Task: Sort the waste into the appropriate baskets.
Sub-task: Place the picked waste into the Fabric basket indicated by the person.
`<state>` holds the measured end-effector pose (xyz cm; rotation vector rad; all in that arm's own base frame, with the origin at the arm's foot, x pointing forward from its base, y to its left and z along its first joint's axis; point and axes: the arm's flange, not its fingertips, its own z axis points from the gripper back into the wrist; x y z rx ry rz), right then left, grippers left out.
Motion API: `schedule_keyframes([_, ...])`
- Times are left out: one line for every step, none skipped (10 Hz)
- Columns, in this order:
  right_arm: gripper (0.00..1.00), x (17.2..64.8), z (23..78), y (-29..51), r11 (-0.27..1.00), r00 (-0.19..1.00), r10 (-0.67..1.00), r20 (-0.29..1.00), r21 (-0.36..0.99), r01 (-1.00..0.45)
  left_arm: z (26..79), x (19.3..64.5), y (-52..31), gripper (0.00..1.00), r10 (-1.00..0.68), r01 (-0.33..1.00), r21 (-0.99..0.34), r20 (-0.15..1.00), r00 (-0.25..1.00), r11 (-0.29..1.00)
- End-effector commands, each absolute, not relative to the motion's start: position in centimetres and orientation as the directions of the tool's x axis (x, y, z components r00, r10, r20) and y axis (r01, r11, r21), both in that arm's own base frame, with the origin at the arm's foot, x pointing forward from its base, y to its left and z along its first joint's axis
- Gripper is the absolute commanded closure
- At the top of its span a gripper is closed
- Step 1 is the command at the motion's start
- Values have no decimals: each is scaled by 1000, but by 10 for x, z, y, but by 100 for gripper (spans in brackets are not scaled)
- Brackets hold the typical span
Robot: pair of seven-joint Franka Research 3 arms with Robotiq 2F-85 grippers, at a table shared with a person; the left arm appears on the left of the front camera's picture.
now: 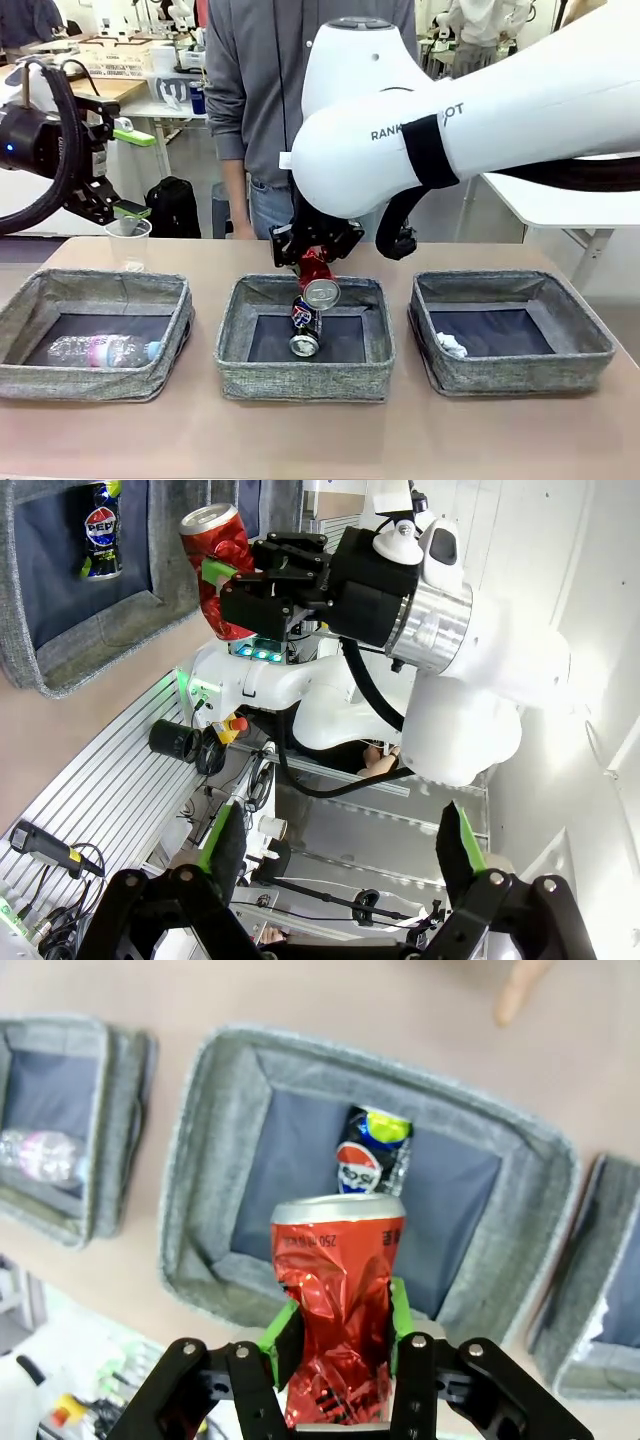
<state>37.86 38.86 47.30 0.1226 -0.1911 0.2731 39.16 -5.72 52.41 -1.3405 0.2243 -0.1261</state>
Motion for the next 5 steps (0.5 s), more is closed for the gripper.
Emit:
schedule_keyframes([64,374,481,383,945,939,278,201,118,-305,527,390,-59,3,-210,-37,-974,-85,974,221])
schedule_keyframes([64,374,480,383,945,941,274,199,124,-302,527,390,-59,3,-210,-37,-974,-85,974,221])
schedule_keyframes([64,374,480,382,948,942,266,202,125,-294,527,390,-59,3,-210,-37,-974,-85,974,221])
schedule_keyframes([7,374,480,381,949,939,263,220,118,-293,527,390,-59,3,-210,-37,-974,-85,974,221])
schedule_keyframes([7,374,481,380,949,939,262,222,116,-292,527,390,-59,3,-210,-37,-974,-85,974,221])
